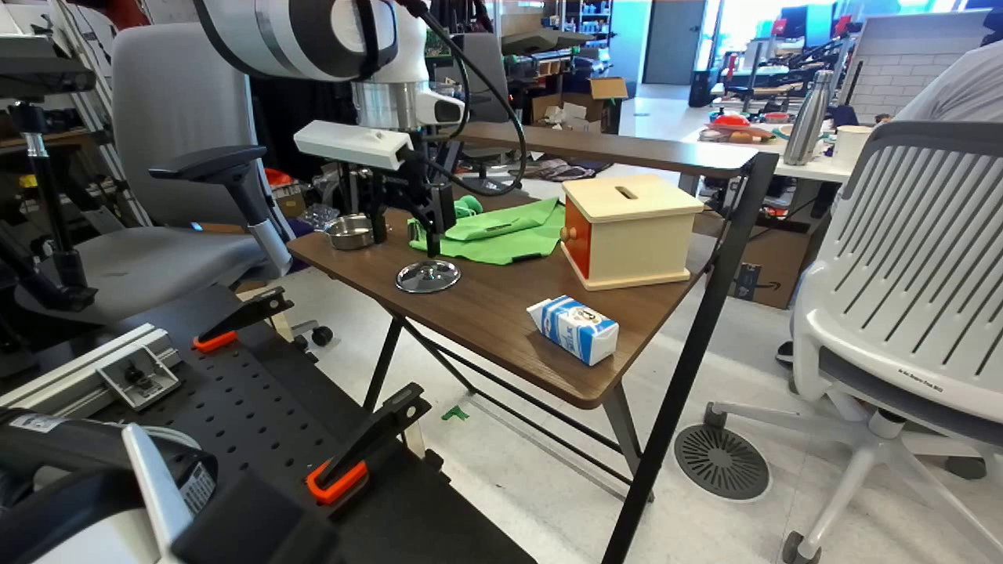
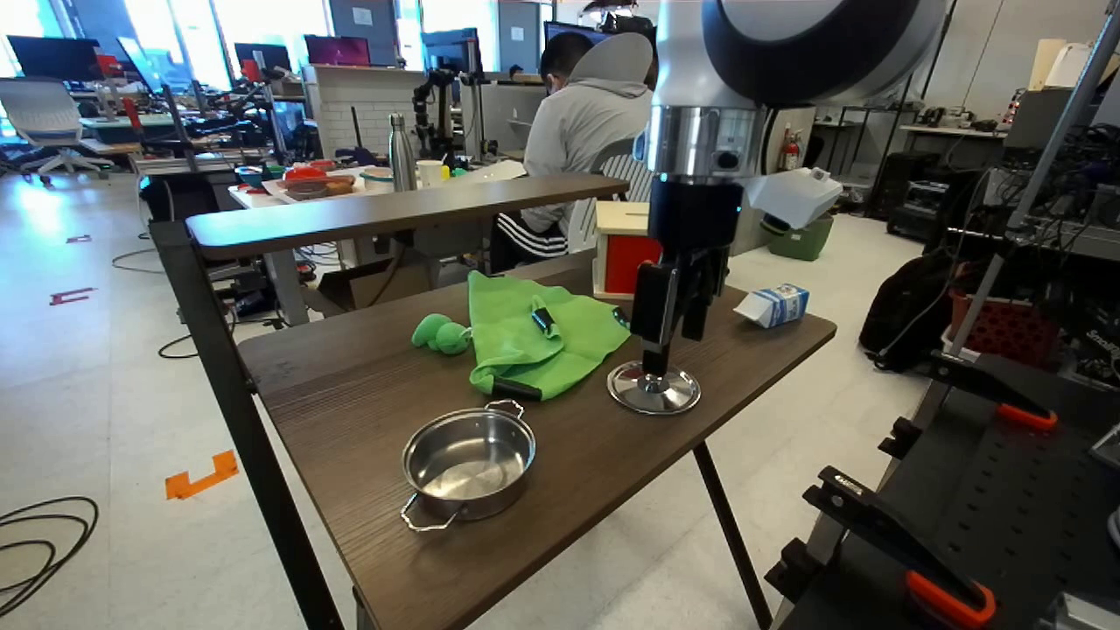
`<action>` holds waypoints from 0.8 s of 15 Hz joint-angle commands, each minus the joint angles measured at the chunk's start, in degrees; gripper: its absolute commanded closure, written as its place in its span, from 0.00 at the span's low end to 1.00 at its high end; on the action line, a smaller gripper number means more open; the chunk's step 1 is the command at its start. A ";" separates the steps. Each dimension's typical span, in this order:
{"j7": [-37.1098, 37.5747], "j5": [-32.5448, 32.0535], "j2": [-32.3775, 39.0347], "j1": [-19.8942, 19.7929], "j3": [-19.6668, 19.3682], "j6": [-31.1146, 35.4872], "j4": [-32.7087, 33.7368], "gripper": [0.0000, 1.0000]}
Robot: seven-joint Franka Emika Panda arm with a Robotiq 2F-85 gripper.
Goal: Move the green towel forward, remove the lid from the pot then put it back on
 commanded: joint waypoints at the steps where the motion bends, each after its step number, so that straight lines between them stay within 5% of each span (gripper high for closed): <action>1: 1.46 -1.56 2.26 1.30 -1.52 -0.65 1.73 0.00; 10: 5.25 -3.56 6.77 3.48 -3.65 0.49 5.69 0.00; 11: 5.15 -3.75 7.29 3.67 -3.73 0.69 6.13 0.25; 12: 4.96 -3.88 7.82 3.75 -3.71 0.54 6.68 0.26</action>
